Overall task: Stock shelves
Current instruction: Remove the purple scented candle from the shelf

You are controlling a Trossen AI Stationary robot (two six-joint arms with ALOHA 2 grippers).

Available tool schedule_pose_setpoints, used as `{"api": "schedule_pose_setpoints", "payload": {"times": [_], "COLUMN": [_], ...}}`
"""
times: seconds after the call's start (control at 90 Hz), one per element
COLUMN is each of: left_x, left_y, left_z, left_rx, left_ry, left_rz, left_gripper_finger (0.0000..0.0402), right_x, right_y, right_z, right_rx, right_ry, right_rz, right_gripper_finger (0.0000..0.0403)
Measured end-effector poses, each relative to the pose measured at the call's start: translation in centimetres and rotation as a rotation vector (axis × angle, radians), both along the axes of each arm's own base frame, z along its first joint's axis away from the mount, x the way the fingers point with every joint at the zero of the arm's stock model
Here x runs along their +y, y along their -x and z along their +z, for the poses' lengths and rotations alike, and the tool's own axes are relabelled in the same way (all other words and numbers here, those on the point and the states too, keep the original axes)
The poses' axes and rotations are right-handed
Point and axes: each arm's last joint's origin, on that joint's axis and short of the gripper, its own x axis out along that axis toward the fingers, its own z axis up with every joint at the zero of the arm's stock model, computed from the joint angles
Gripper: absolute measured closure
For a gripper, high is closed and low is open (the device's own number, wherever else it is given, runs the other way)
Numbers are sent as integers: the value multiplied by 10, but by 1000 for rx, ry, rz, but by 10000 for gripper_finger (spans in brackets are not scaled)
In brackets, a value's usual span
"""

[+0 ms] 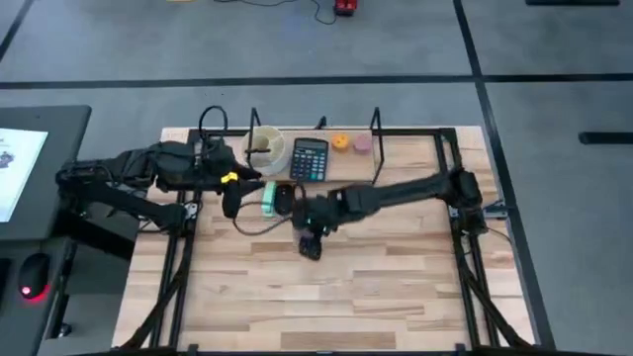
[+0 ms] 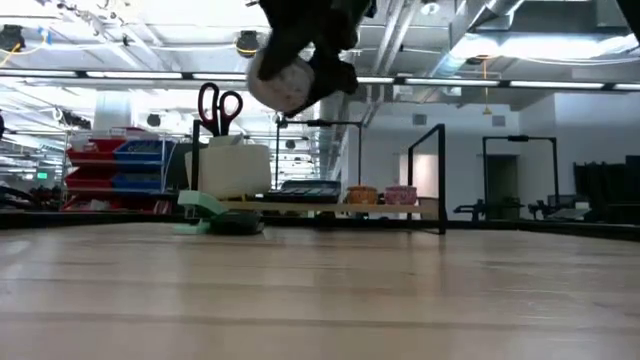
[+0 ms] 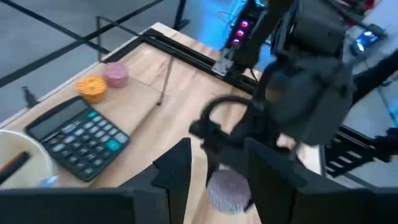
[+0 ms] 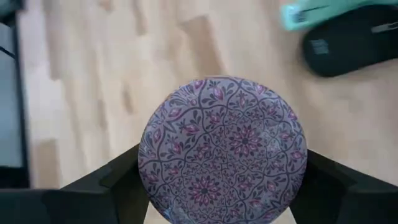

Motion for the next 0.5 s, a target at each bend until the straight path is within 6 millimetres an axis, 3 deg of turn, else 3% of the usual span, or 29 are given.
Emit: {"api": "schedule_pose_setpoints", "payload": {"times": [0.289,0.5], "left_x": [-12,-16], "left_y": [-4,-5], "left_z": [-2,-1], "left_rx": [3,-6], "left_ry": [11,20], "left_rz": [-59,-82], "left_gripper_finger": [276,277], "right_x": [52,81], "right_y": [-6,-18], "right_z": [-22,-73], "right_rx": [-91,-2], "right_ry": [-53,-95], "right_rz": [-42,-43], "right_gripper_finger": [128,128]}}
